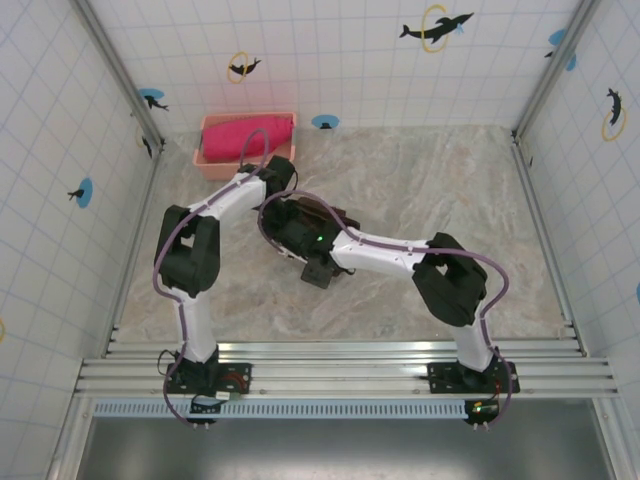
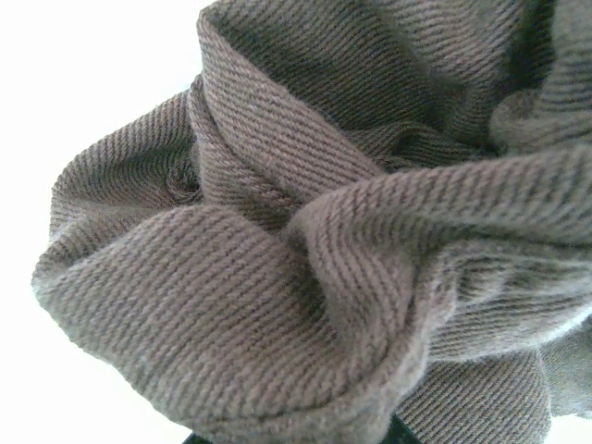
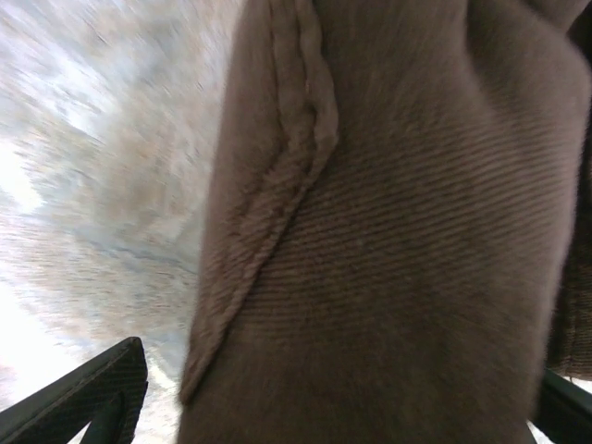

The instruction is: Roll up the long pants

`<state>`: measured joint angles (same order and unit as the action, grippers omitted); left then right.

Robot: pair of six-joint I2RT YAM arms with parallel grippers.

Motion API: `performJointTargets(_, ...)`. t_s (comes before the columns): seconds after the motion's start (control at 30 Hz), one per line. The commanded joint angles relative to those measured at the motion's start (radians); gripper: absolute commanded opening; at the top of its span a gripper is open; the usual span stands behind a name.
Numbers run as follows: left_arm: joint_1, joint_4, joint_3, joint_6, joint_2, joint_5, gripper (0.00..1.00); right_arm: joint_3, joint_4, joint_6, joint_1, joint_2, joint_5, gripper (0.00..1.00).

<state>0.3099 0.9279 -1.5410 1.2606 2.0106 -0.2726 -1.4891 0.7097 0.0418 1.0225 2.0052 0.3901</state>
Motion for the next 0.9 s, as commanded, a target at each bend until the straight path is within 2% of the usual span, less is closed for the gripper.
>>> performJointTargets(0.0, 0.024, 0.164, 0.039, 0.002, 0.079, -0.045, 0.0, 0.051, -0.081, 0.0, 0.026, 0.029, 0.171, 0.92)
performJointTargets(0.13, 0.025, 0.167, 0.036, 0.004, 0.085, -0.046, 0.0, 0.094, -0.119, -0.007, 0.076, 0.043, 0.299, 0.88)
performJointTargets(0.27, 0.026, 0.172, 0.032, 0.002, 0.089, -0.045, 0.0, 0.131, -0.149, -0.028, 0.122, 0.034, 0.407, 0.63)
performJointTargets(0.6, 0.035, 0.174, 0.031, -0.001, 0.093, -0.042, 0.0, 0.132, -0.17, -0.027, 0.15, 0.016, 0.458, 0.61)
performJointTargets(0.63, 0.037, 0.173, 0.031, -0.001, 0.092, -0.043, 0.0, 0.133, -0.174, -0.024, 0.149, 0.014, 0.456, 0.55)
performJointTargets(0.67, 0.036, 0.17, 0.032, -0.002, 0.091, -0.044, 0.0, 0.135, -0.178, -0.022, 0.149, 0.012, 0.447, 0.34)
performJointTargets(0.73, 0.038, 0.139, 0.041, -0.013, 0.082, -0.053, 0.0, 0.134, -0.179, -0.015, 0.143, 0.01, 0.404, 0.0)
performJointTargets(0.83, 0.041, 0.001, 0.088, -0.057, 0.021, -0.064, 0.0, 0.148, -0.176, -0.008, 0.108, -0.004, 0.223, 0.0)
performJointTargets(0.87, 0.042, -0.075, 0.12, -0.071, -0.009, -0.081, 0.11, 0.16, -0.175, -0.003, 0.087, -0.014, 0.13, 0.0)
